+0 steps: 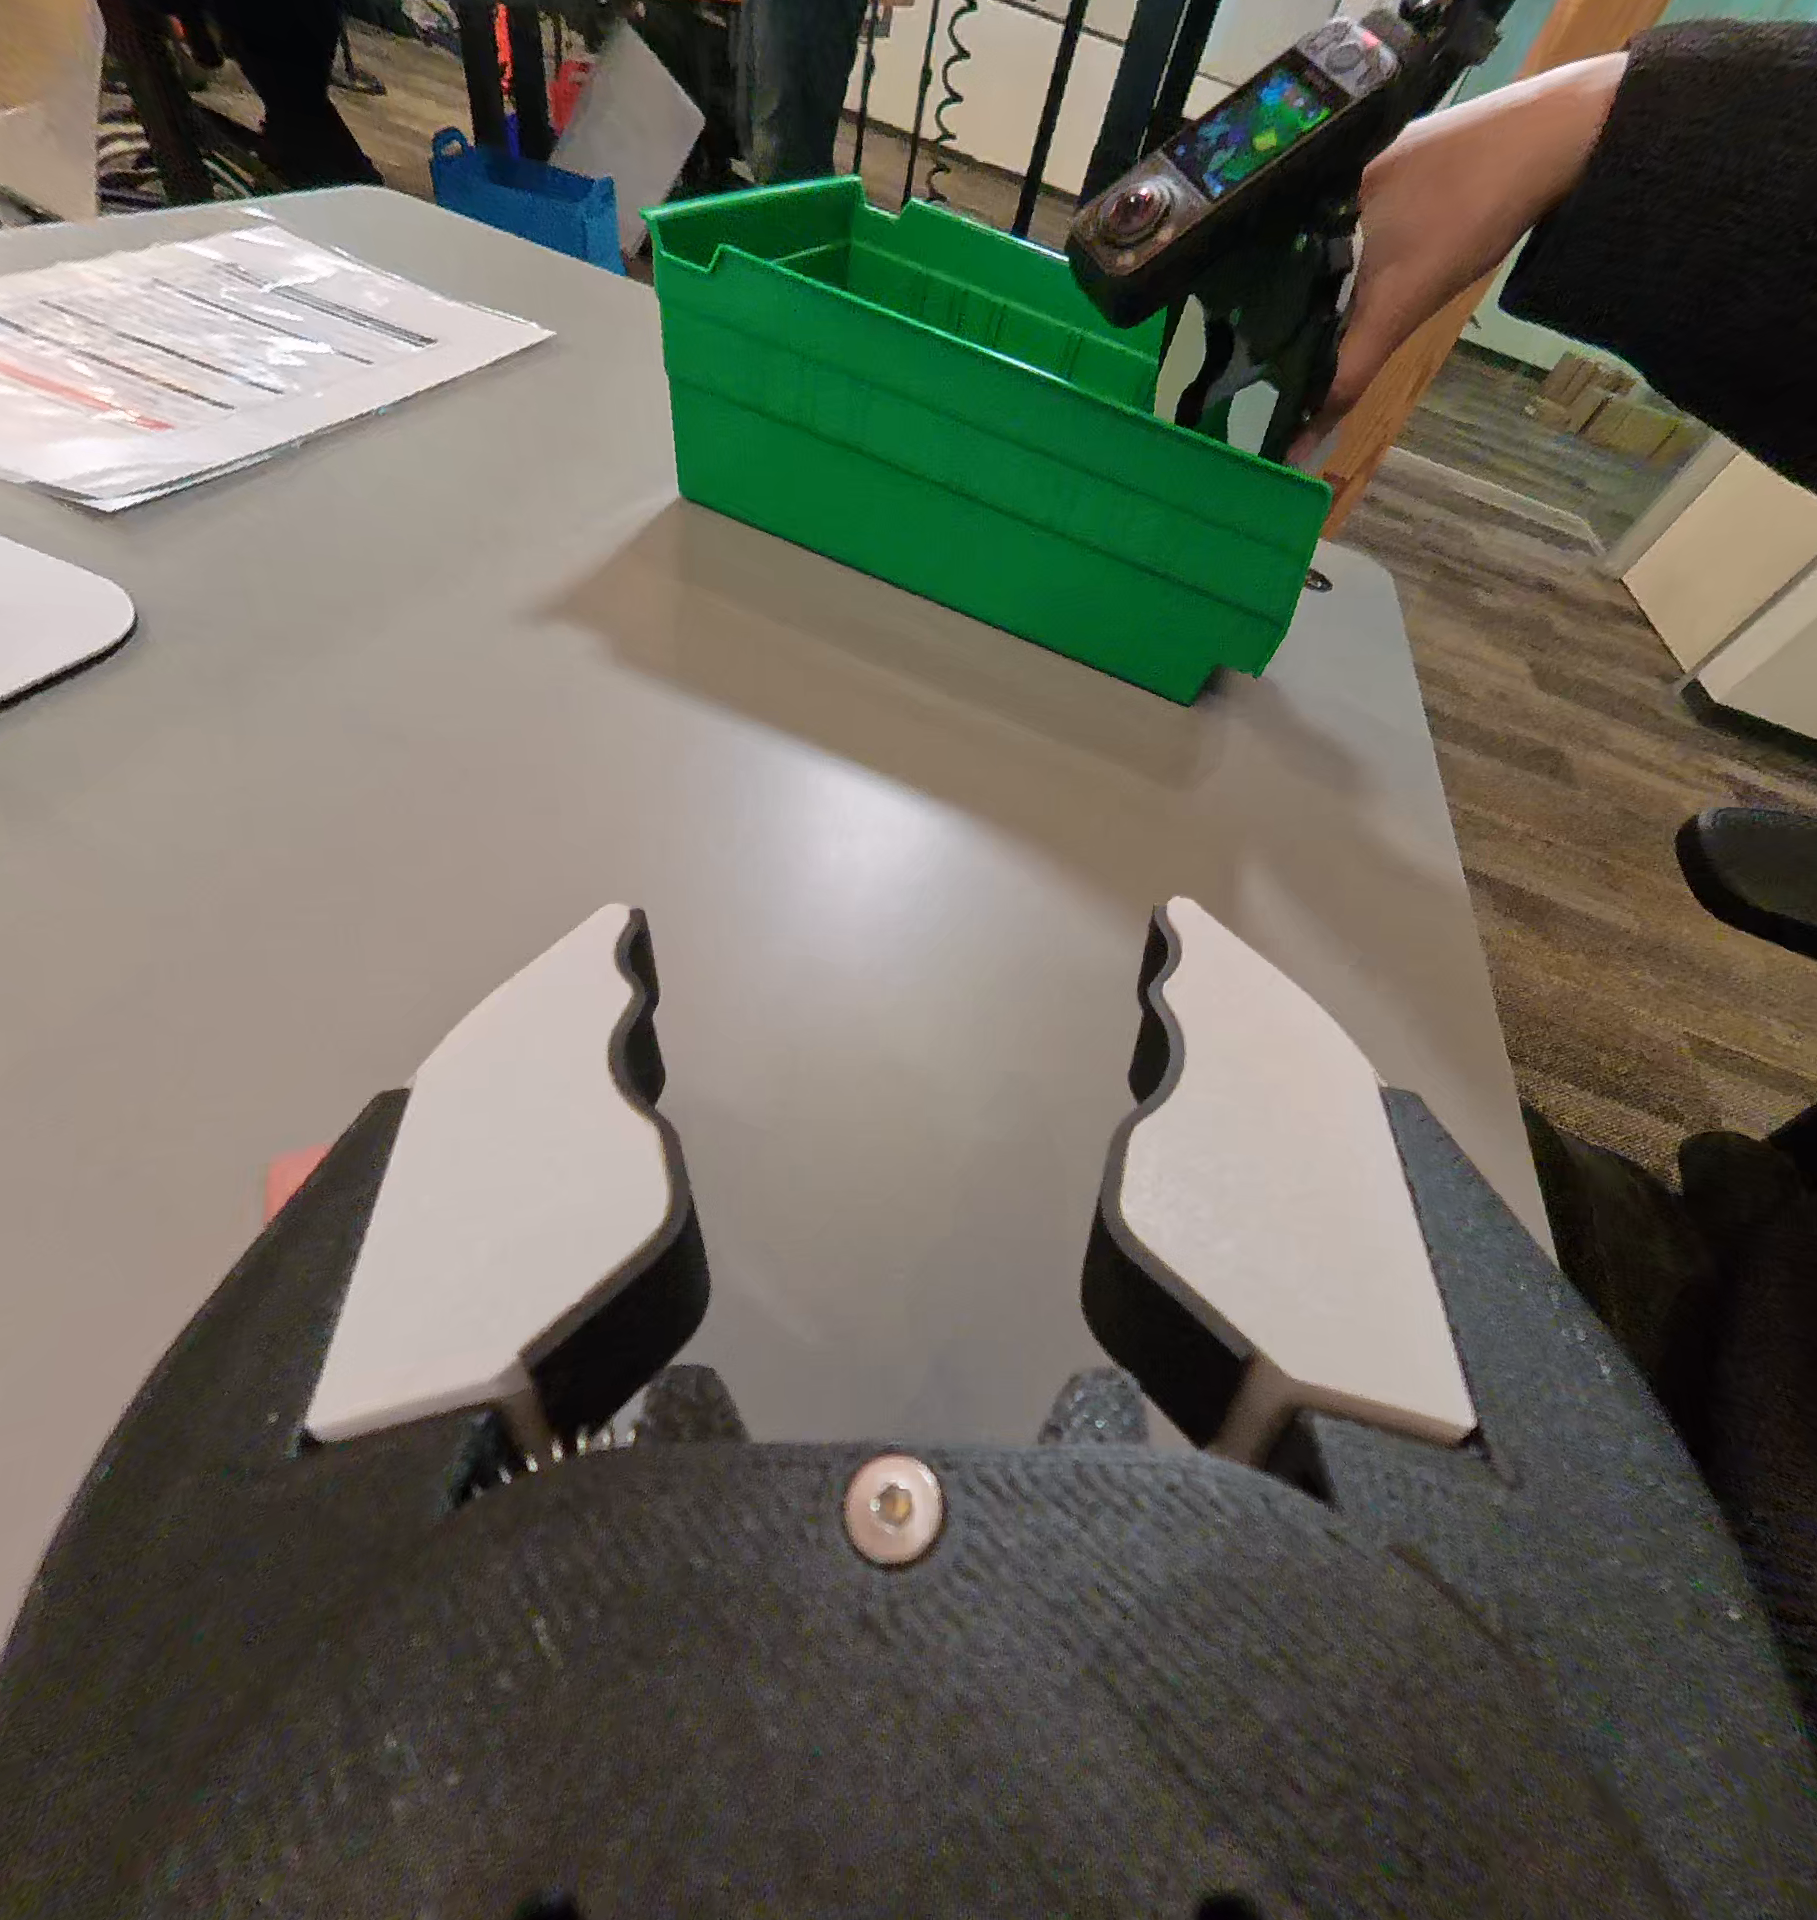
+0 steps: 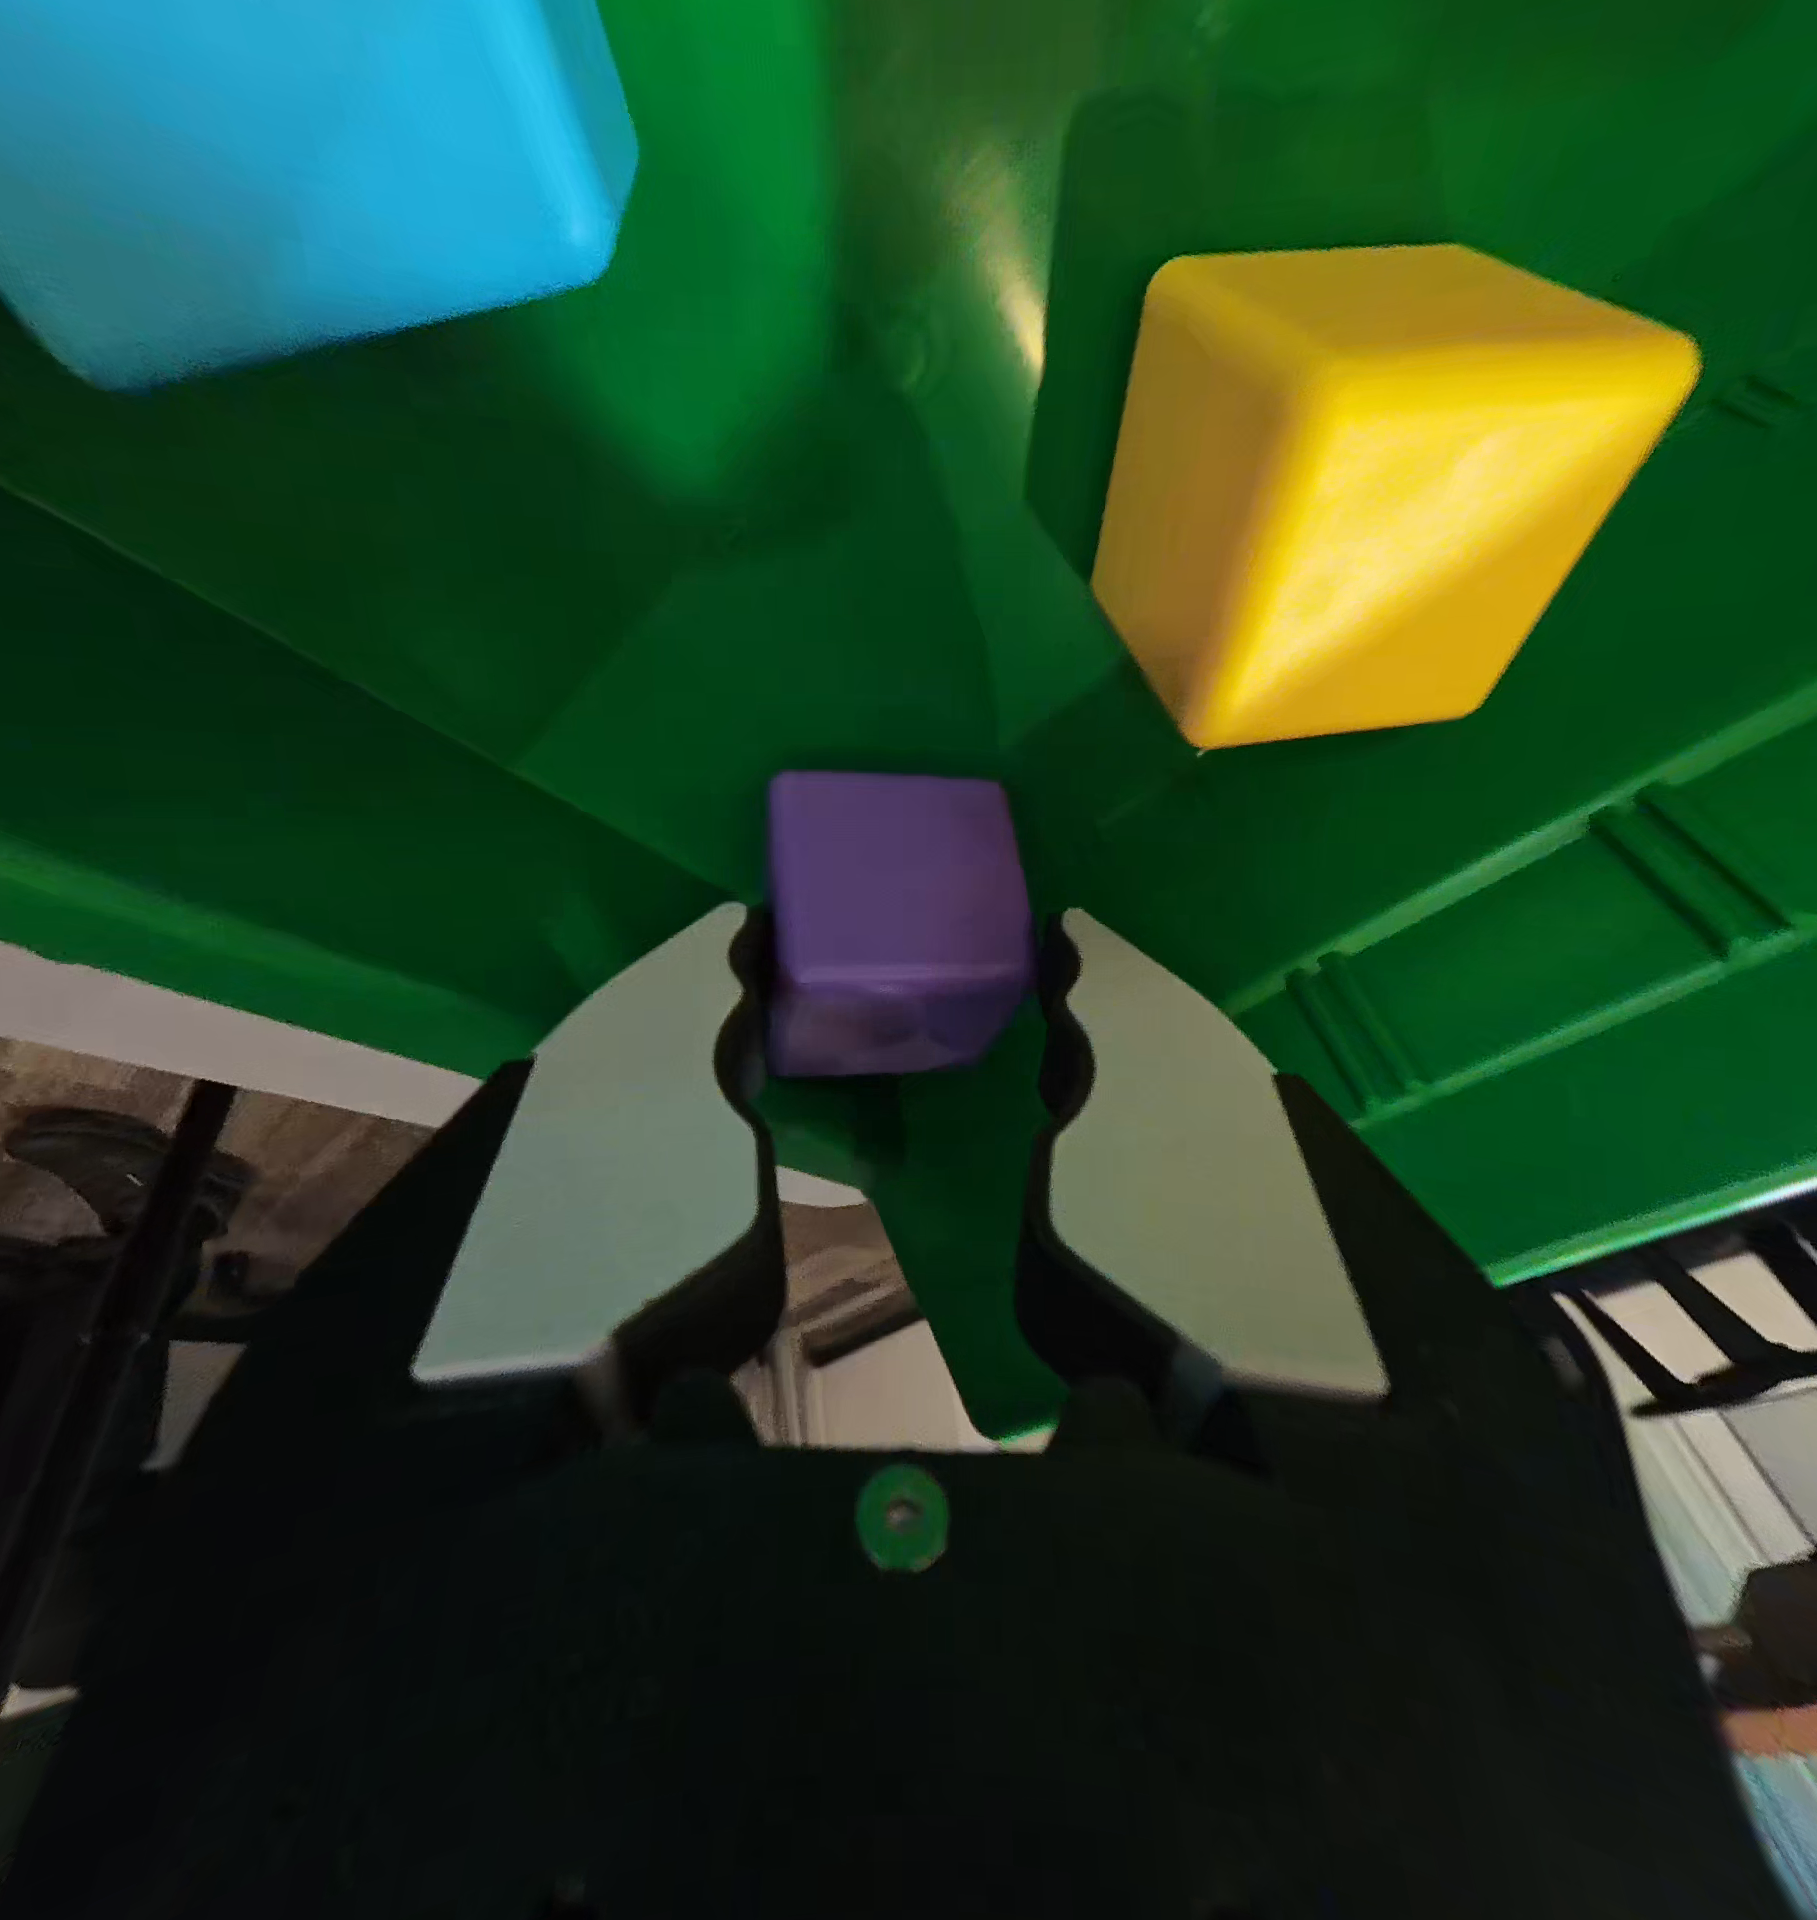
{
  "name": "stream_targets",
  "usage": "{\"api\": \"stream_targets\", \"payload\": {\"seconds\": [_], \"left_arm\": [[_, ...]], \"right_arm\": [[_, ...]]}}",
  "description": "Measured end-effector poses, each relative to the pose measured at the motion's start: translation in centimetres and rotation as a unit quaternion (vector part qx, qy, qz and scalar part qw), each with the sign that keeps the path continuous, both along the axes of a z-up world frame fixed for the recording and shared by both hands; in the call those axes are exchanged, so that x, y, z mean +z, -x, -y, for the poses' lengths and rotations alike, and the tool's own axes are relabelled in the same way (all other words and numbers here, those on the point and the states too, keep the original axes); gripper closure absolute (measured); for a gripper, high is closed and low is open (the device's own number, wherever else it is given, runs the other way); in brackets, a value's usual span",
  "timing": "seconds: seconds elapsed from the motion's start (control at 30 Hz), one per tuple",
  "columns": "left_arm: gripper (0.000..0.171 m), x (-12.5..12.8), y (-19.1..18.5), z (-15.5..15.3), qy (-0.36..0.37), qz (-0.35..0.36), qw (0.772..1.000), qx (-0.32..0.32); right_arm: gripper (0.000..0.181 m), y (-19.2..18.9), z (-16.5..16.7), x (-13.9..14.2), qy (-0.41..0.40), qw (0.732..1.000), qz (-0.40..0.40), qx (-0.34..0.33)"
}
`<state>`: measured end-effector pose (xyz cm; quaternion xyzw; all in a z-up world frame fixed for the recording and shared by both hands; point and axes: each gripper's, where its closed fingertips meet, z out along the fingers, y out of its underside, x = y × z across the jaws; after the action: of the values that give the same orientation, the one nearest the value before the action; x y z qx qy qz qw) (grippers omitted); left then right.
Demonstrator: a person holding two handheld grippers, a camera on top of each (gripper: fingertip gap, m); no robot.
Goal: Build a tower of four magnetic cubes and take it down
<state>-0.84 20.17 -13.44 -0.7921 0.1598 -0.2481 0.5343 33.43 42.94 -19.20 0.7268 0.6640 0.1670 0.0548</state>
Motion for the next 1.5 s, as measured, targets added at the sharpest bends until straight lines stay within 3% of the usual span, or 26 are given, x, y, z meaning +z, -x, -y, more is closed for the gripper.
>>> {"api": "stream_targets", "payload": {"seconds": [0.2, 0.33, 0.43, 0.47, 0.53, 0.63, 0.7, 0.77, 0.83, 0.93, 0.97, 1.0, 1.13, 1.27, 1.37, 1.47, 1.5], "left_arm": [[0.081, -0.3, -0.5, -0.5, 0.004, -0.007, 1.000, -0.008], [0.081, -0.3, -0.8, -0.7, 0.003, -0.007, 1.000, -0.013], [0.081, -0.1, -1.0, -1.0, 0.001, 0.001, 1.000, -0.017], [0.081, -0.1, -1.1, -1.1, 0.001, 0.003, 1.000, -0.017], [0.081, -0.1, -1.1, -1.4, 0.001, 0.001, 1.000, -0.011], [0.082, 0.8, -1.1, -1.7, -0.011, 0.006, 1.000, 0.009], [0.086, 1.5, -0.7, -2.2, -0.014, 0.012, 0.999, 0.044], [0.091, 2.5, -0.6, -2.5, -0.022, 0.024, 0.997, 0.065], [0.092, 3.5, -0.7, -2.6, -0.029, 0.032, 0.996, 0.077], [0.092, 4.2, -1.2, -2.4, -0.035, 0.031, 0.996, 0.081], [0.092, 4.2, -1.3, -2.4, -0.037, 0.029, 0.995, 0.083], [0.092, 4.3, -1.4, -2.4, -0.039, 0.028, 0.995, 0.086], [0.092, 4.8, -2.6, -1.7, -0.036, 0.051, 0.994, 0.087], [0.092, 4.4, -3.5, -0.1, -0.038, 0.037, 0.994, 0.094], [0.092, 3.5, -3.8, 1.3, -0.032, 0.016, 0.994, 0.102], [0.092, 2.5, -4.3, 3.0, -0.018, 0.013, 0.995, 0.096], [0.092, 2.1, -4.4, 3.6, -0.012, 0.006, 0.996, 0.090]], "right_arm": [[0.119, -0.1, 0.1, 0.6, -0.024, 1.000, -0.001, 0.015], [0.110, 2.1, 1.1, 3.4, -0.045, 0.993, -0.113, 0.007], [0.113, 4.5, 1.8, 7.0, -0.108, 0.959, -0.260, -0.027], [0.121, 5.4, 2.1, 8.5, -0.138, 0.935, -0.324, -0.051], [0.125, 7.2, 3.2, 11.1, -0.180, 0.858, -0.472, -0.095], [0.108, 7.1, 4.9, 13.5, -0.231, 0.728, -0.630, -0.141], [0.097, 5.1, 5.6, 13.5, -0.275, 0.653, -0.683, -0.178], [0.100, 2.3, 6.2, 12.3, -0.325, 0.607, -0.694, -0.213], [0.091, 0.5, 7.1, 11.5, -0.313, 0.579, -0.706, -0.260], [0.081, -1.6, 7.5, 13.7, -0.269, 0.477, -0.777, -0.310], [0.084, -2.4, 7.5, 14.5, -0.271, 0.457, -0.789, -0.309], [0.086, -3.1, 7.3, 14.6, -0.286, 0.458, -0.785, -0.303], [0.084, -5.2, 5.6, 12.1, -0.340, 0.525, -0.726, -0.287], [0.080, -5.8, 4.0, 10.3, -0.298, 0.526, -0.724, -0.332], [0.089, -5.5, 3.7, 10.9, -0.271, 0.531, -0.733, -0.329], [0.104, -5.2, 2.2, 12.1, -0.261, 0.565, -0.719, -0.310], [0.108, -4.8, 1.4, 12.3, -0.245, 0.588, -0.709, -0.302]]}}
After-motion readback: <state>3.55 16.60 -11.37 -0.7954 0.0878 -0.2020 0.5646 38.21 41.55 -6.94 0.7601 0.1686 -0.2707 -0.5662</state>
